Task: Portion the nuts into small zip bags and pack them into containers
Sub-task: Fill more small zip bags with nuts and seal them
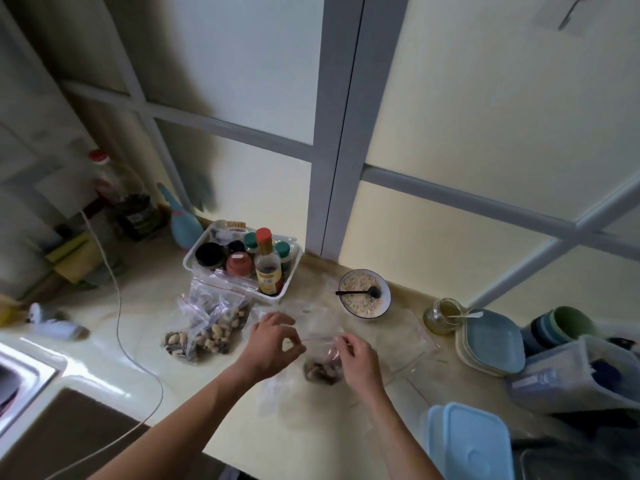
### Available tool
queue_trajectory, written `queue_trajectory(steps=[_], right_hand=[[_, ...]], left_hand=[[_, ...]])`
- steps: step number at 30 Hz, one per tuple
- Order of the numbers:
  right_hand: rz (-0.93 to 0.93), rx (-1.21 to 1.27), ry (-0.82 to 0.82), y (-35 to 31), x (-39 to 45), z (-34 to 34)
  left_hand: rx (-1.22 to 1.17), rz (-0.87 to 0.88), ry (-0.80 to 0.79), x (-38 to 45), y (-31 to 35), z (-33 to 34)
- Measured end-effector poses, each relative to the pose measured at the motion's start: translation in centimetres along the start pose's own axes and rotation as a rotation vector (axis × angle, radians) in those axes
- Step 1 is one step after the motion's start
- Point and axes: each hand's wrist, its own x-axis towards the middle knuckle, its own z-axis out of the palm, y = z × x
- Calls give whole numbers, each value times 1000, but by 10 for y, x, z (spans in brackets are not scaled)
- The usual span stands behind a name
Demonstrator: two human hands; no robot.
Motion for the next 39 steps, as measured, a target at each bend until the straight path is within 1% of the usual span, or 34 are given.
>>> queue_trajectory(steps=[3,5,6,8,10,12,16,19,21,23,26,28,30,33,35,37,39], right_hand=[[-27,27,63,-9,-2,-6],[-74,44,130,-16,-4,-10],[-81,76,143,-22,-5,-11],[-88,177,142,-36,-8,-11],[-108,241,150,-51,-10,-10],[-127,277,169,-66,-12,-4],[-64,414,168,-97,-18,17],[-36,531,129,-120,-23,40],[0,576,92,-128,-23,59],[76,580,41,-130,-21,84],[210,454,-19,-121,-14,128],[289,364,-34,-117,-12,155],[335,338,-39,-114,-7,178],[298,289,50,-124,2,201],[262,256,92,-131,9,210],[273,226,80,-133,13,217],[296,186,55,-132,15,221]], left_hand=[[-149,32,33,-4,3,1],[-318,-21,33,-10,8,-3],[-454,-73,18,-14,11,-6],[-805,-243,-66,-21,14,-7],[-1023,-381,-153,-27,13,-6],[-1078,-387,-179,-32,7,-8],[-1169,-298,-178,-42,-3,-20],[-1207,-274,-121,-45,-20,-33],[-1207,-274,-58,-48,-40,-41],[-1205,-271,-13,-54,-62,-49],[-1141,-302,-15,-68,-98,-52],[-974,-285,-58,-75,-123,-50],[-769,-279,-71,-74,-143,-50],[-514,-307,-74,-63,-161,-60],[-400,-299,-72,-54,-169,-65],[-313,-300,-21,-47,-177,-67],[-277,-324,39,-43,-178,-71]])
